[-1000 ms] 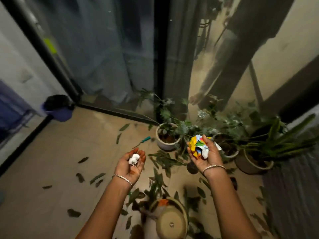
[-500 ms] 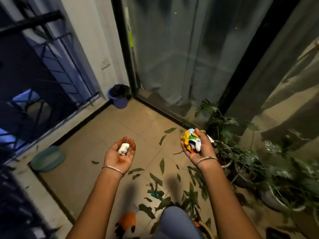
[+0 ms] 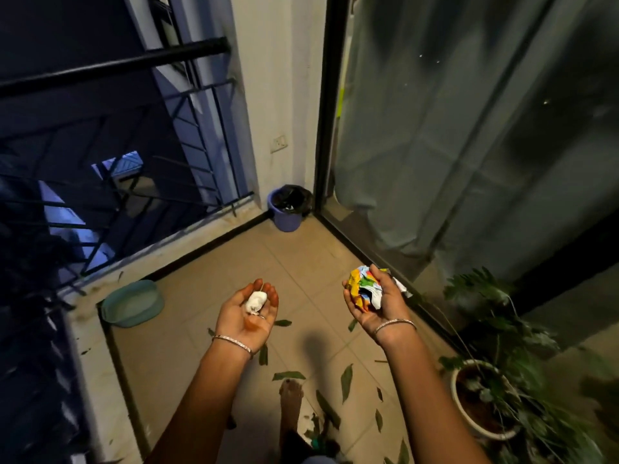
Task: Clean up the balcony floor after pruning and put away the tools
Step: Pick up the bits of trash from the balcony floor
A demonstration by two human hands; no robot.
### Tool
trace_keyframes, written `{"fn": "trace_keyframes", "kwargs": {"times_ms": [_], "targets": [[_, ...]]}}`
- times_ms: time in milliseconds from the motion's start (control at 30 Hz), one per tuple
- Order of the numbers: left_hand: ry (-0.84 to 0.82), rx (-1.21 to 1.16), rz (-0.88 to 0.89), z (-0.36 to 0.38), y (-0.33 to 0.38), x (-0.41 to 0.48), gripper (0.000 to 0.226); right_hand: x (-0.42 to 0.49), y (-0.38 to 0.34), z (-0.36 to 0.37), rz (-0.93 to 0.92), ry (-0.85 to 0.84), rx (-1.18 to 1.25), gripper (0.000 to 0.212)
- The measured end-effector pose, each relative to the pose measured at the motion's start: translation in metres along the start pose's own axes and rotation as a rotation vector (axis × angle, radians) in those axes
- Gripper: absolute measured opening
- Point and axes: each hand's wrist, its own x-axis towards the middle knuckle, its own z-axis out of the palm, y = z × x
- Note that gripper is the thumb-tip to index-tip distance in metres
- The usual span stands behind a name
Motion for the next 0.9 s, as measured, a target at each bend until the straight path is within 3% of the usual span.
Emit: {"fn": "trace_keyframes", "kwargs": {"times_ms": [200, 533, 900], "targets": [[0.029, 0.047, -0.075, 0.077, 0.05, 0.092, 0.014, 0.104, -0.036, 0.087, 0.051, -0.013, -0.066, 0.051], [0.02, 0.04, -0.017, 0.186, 0.122, 0.218, 0.016, 0.245, -0.091, 0.193, 0.092, -0.041, -0.09, 0.014], [0.155, 0.102, -0.106, 0.29, 0.198, 0.453, 0.02, 0.438, -0.151, 0.286, 0.161, 0.141, -0.138, 0.019]]}}
